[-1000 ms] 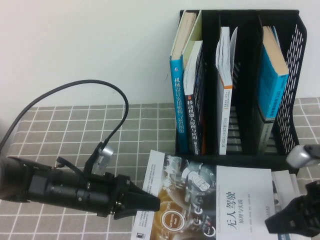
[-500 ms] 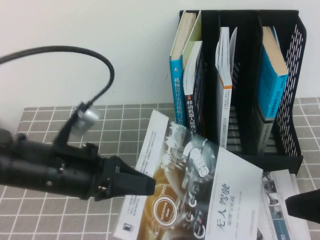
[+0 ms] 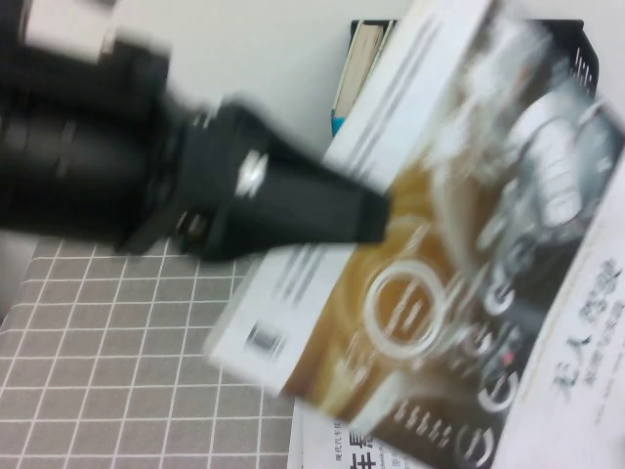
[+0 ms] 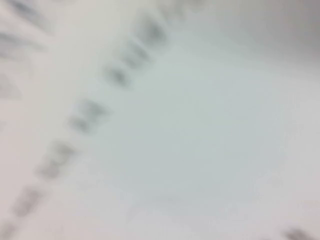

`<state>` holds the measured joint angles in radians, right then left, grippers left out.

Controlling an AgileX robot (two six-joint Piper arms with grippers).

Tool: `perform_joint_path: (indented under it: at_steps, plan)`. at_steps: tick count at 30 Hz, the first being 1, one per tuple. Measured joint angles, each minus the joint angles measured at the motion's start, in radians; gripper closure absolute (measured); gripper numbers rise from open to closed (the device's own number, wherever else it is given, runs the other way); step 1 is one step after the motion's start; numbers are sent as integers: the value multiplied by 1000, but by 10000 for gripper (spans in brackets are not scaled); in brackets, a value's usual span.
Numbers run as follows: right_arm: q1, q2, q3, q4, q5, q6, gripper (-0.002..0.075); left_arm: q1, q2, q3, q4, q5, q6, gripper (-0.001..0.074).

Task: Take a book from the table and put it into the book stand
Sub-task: Place the book on the book shelf

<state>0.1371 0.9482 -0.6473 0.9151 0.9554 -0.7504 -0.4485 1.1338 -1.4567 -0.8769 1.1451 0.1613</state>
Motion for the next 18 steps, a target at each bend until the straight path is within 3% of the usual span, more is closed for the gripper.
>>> perform_joint_path:
  at_steps: [4, 8, 13, 18]
  plan:
    - [0, -21, 0, -40, 2, 51, 729, -102, 100, -149, 116, -28, -97, 636]
    - [0, -123, 0, -230, -25, 207, 729, -187, 240, -305, 319, -53, -202, 636]
    - [0, -309, 0, -515, 2, 433, 729, -232, 402, -479, 546, -47, -299, 636]
    - [0, -417, 0, -560, 74, 506, 729, -235, 514, -655, 667, -65, -368, 636]
